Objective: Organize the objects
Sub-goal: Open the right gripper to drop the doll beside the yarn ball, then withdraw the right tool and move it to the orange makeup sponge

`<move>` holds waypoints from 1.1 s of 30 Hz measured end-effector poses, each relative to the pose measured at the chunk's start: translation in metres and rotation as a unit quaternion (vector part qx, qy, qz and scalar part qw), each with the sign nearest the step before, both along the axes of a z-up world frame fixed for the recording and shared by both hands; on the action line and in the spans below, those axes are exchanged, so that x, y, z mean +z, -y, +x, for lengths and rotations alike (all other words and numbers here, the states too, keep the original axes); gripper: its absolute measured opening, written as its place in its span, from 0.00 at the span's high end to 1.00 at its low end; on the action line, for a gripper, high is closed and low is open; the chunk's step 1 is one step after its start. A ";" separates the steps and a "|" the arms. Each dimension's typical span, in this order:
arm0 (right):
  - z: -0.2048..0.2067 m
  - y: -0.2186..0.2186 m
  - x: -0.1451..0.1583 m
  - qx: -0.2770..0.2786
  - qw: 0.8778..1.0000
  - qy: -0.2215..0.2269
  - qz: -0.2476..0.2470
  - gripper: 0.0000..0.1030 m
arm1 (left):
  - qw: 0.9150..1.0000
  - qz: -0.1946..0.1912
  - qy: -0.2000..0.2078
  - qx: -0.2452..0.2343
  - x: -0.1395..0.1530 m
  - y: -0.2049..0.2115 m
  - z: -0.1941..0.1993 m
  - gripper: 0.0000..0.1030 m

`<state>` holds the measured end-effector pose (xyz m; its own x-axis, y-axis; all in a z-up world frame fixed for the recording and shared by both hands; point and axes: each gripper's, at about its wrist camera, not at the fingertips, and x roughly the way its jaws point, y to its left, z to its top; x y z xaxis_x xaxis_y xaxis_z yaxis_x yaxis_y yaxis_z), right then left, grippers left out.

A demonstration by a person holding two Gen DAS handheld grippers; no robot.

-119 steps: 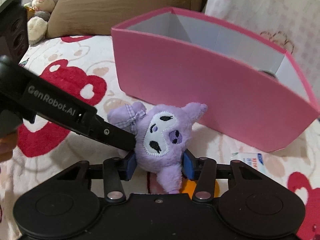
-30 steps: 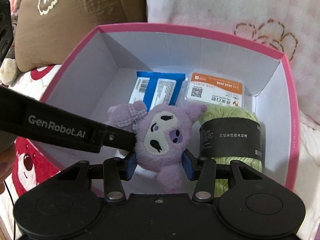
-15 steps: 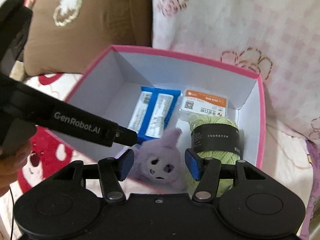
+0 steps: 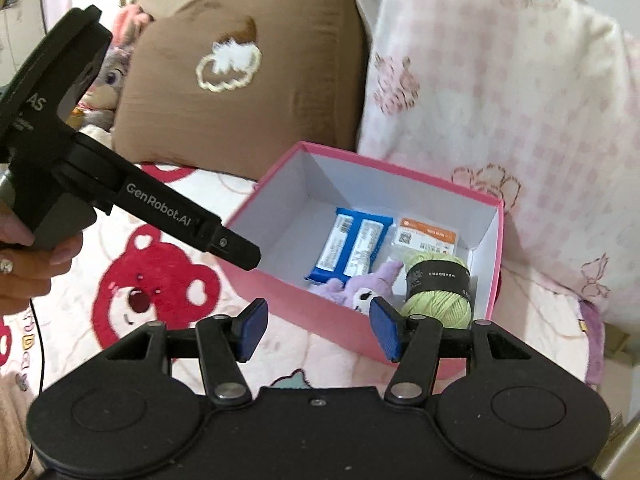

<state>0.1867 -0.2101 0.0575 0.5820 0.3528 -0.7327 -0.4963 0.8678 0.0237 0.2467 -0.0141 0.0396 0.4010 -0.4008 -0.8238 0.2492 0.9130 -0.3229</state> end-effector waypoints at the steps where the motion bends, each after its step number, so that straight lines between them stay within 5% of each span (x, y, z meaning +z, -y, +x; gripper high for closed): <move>1: -0.009 0.000 0.004 0.004 1.000 0.005 0.002 0.40 | 1.000 0.003 0.001 -0.004 0.005 -0.002 -0.007 0.40; 16: -0.098 0.016 0.015 0.014 1.000 0.021 0.011 0.26 | 0.998 0.004 0.013 -0.059 0.038 0.004 -0.102 0.38; 33: -0.123 0.031 -0.053 -0.001 0.999 -0.034 0.034 0.17 | 0.995 -0.003 -0.005 -0.097 -0.034 0.043 -0.129 0.30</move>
